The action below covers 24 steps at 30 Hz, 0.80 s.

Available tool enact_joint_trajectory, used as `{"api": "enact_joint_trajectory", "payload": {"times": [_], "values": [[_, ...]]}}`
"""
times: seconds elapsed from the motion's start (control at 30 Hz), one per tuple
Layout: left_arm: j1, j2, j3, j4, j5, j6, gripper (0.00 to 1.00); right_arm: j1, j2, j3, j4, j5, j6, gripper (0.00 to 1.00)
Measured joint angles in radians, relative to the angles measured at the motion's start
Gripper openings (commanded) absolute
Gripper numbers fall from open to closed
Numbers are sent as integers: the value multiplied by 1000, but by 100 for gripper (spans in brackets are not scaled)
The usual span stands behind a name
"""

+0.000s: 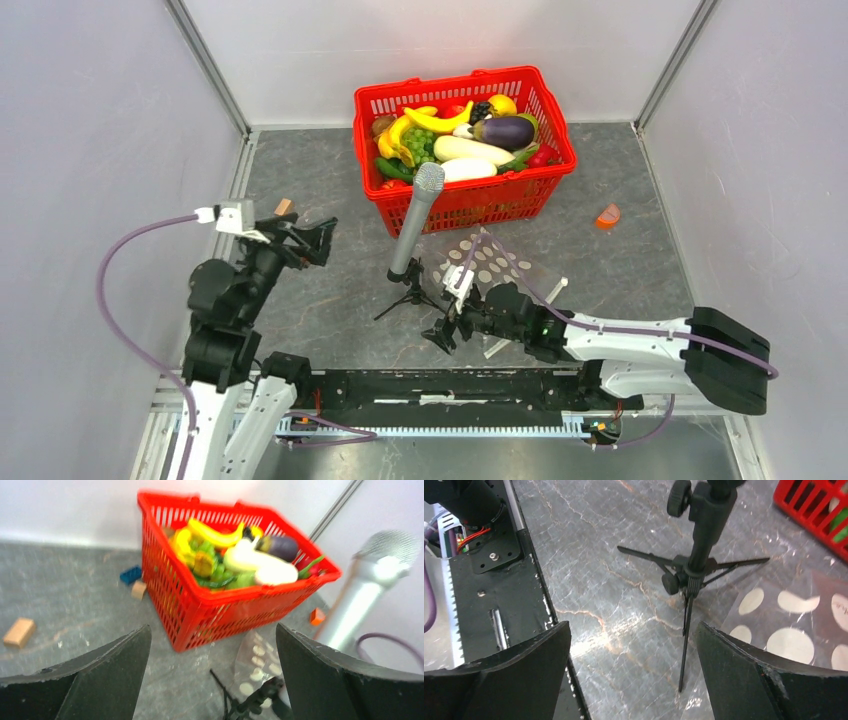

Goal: Place the food in the zip-top bag and seal the zipper
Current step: Move the distractor to the center of the board.

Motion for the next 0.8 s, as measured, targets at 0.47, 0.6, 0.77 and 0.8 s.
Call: {"api": "enact_joint_trajectory", "payload": {"times": [0.47,0.6,0.77,0.8], "values": [[0,-33,216,-109,45,82,100,-9,323,72,250,-8,-121,98],[0,-33,222,-139,45,90,100,-9,420,158,301,-64,-127,98],[0,-48,237,-174,45,99,100,-9,541,257,332,-158,-139,98],[0,-51,240,-178,44,102,100,-9,562,275,333,-174,-142,98]]}}
